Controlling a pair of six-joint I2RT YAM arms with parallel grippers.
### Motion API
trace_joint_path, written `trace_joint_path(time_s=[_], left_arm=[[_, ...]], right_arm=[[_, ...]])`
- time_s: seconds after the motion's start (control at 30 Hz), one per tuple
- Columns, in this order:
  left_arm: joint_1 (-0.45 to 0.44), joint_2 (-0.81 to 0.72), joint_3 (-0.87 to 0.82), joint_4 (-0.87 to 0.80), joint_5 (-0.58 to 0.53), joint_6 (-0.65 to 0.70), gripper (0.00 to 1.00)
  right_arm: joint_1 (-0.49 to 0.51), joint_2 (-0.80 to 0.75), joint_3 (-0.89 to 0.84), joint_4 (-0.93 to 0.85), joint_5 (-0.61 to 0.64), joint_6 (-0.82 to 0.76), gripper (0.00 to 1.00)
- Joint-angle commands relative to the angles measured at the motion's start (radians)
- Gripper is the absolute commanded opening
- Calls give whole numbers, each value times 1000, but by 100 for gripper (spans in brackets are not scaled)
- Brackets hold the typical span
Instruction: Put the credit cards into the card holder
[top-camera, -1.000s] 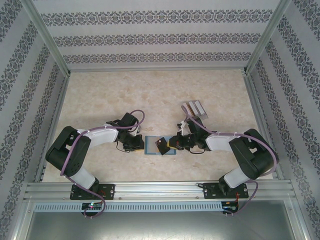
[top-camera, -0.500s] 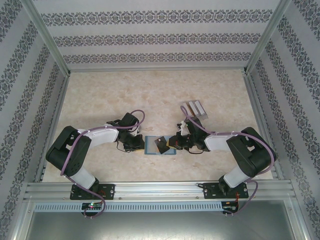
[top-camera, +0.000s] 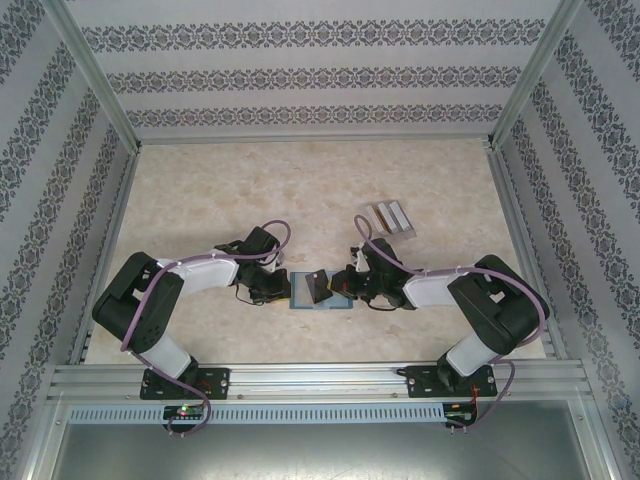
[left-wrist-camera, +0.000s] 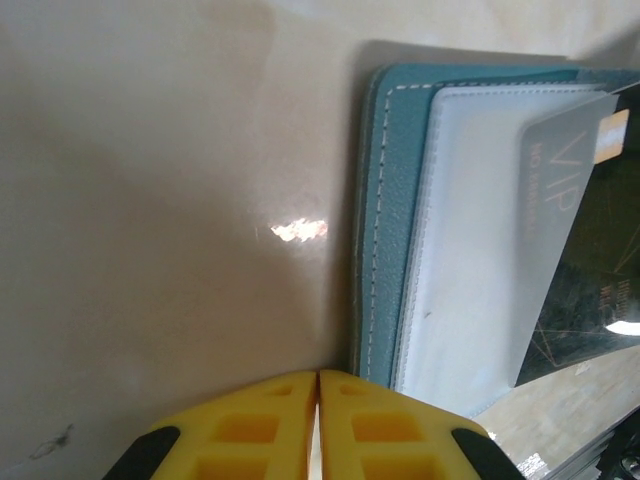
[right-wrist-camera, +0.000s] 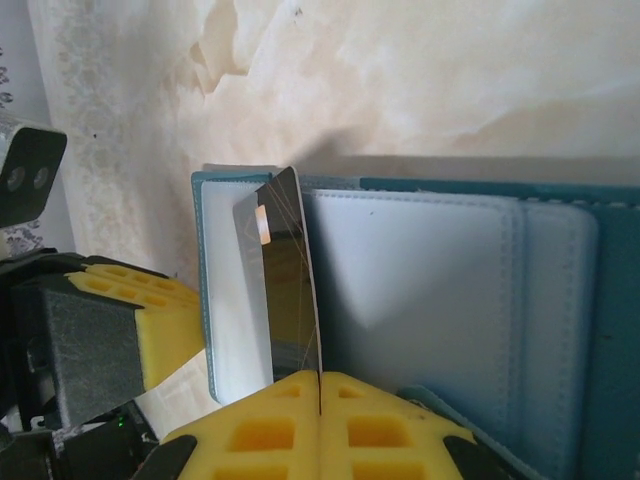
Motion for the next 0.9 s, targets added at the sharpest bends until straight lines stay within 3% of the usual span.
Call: trace_joint_path(time_s=[0.0,0.5,0.87], left_arm=[[-52,48,-24,97,67,-22,11],[-93,72,-39,172,95,-81,9],[-96,81,-34,156,63,-73,8]], right_arm=[[30,-8,-30,10,120,37,3],[100,16,-25,57,196,80,6],[136,51,22,0,143,13,13]])
